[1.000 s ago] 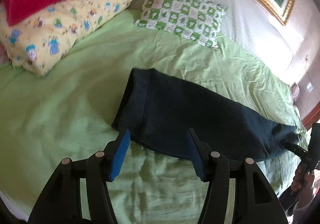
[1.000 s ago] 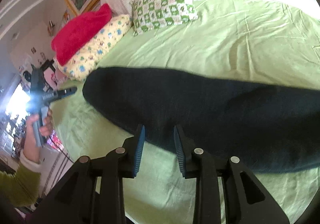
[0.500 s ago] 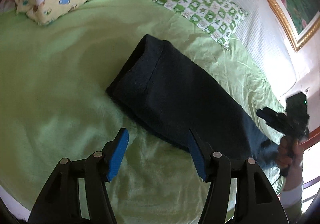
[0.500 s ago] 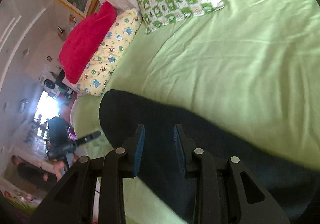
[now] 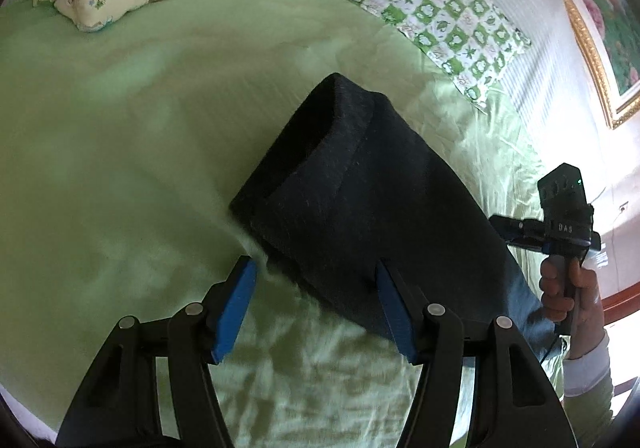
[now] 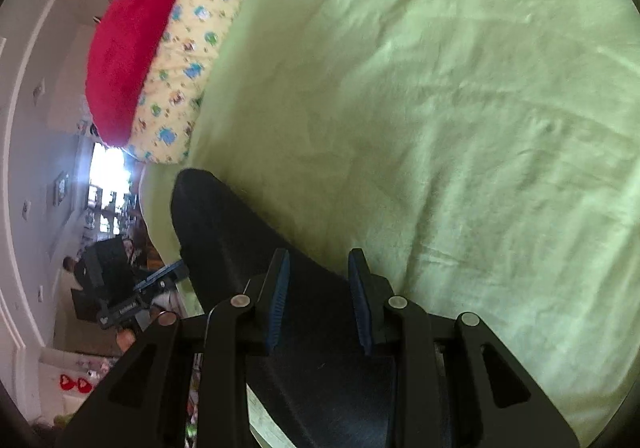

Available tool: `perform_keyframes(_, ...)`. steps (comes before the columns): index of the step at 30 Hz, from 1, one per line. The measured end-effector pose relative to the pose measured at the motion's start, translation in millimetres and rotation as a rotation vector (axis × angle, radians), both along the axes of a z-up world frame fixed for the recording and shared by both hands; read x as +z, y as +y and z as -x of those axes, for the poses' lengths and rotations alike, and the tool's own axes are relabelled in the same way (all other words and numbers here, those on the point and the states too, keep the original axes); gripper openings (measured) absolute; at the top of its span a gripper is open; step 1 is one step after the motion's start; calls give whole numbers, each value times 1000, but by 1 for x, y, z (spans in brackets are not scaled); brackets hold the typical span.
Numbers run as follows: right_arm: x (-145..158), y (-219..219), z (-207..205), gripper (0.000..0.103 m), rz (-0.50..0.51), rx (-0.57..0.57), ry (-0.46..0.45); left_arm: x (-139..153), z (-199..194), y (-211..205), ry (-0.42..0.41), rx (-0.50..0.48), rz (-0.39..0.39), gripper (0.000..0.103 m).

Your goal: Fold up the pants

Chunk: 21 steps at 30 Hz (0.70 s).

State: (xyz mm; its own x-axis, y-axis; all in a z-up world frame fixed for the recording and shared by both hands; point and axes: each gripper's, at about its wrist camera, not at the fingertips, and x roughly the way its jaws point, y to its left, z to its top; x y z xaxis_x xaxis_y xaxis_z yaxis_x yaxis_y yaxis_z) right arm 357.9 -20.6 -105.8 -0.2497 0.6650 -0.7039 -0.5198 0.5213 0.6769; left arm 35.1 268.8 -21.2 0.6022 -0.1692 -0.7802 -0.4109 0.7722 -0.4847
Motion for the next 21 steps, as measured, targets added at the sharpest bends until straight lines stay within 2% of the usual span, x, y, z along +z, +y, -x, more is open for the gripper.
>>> perform_keyframes(6,-18,14,5,32,19,86,41,-8,-22,-1,-9,4,-3,62)
perform_keyframes(10,-24,11,8,32,-4,93,63,-9,-31,-1,-37,18,-5,61)
perform_keyframes(11,-26,10,8,32,-8,98,68,-9,-32,-2,-41,25,-15,55)
perform_keyframes(12,-27,9,9,32,-12,100,71,-9,-33,-2,-43,26,-26,45)
perform_keyframes(13,-27,9,11,31,-85,116,3,-8,-33,-3,-45,24,-34,40)
perform_keyframes(14,-23,10,16,24,-75,128,-55,-8,-31,-2,-57,20,-23,29)
perform_keyframes(15,-21,11,20,18,-65,137,-93,-7,-30,-2,-70,17,-6,24)
perform_keyframes(16,-18,11,26,11,-61,140,-132,-4,-27,-2,-85,17,-1,21)
perform_keyframes(17,-15,10,30,10,-61,136,-159,2,-22,-4,-103,14,0,20)
perform_keyframes(21,22,-7,47,8,-103,62,-368,37,2,-15,-186,-1,-38,19)
